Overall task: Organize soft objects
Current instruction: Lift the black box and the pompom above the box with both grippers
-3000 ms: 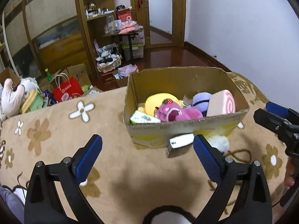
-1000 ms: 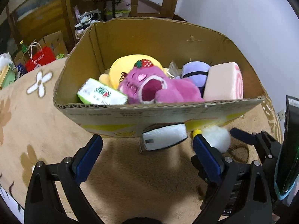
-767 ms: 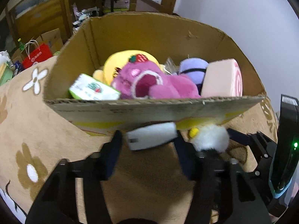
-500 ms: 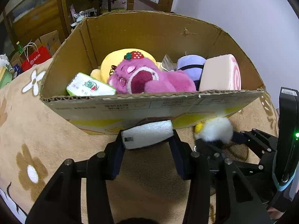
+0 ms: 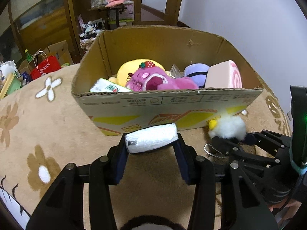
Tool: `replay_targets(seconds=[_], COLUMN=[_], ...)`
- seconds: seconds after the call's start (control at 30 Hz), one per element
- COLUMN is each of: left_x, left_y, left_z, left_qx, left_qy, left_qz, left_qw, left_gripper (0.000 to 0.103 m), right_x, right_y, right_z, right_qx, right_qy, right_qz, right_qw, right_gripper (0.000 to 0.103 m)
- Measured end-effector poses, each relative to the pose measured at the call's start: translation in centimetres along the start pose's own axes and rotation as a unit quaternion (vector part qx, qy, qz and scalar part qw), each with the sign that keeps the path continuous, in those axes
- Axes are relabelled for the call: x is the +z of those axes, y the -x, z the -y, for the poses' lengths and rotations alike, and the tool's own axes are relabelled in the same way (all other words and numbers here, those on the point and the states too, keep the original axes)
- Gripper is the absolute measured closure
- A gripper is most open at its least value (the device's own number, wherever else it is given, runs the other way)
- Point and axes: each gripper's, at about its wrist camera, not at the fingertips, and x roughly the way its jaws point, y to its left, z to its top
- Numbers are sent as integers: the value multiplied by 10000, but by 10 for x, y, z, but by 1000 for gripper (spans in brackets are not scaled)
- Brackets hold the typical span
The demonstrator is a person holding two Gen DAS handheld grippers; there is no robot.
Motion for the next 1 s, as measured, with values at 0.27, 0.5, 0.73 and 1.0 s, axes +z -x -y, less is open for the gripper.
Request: replay_targets(seconds=[0.27,0.5,0.73,1.0], left_x=[-8,-15,-23,-22], left_y=[26,58,90,133], left_z=[-4,-7,-5,0], left_qx=[147,323,583,593], left_qy=[24,63,-49,-168], left_qz=[273,630,1073,1733], left_qw=[9995,9975,9925,9829], left_gripper=[59,59,59,59], right_x=[-17,-25,-19,-24], right_y=[35,76,112,148], right_z=[15,14,3,-5], right_qx=[53,140,177,273], right_qy=[-89,-113,-63,87], right_qz=[330,879,1391,2152], right_qw=[9994,9960,9901,9762], right_gripper=[63,63,63,63])
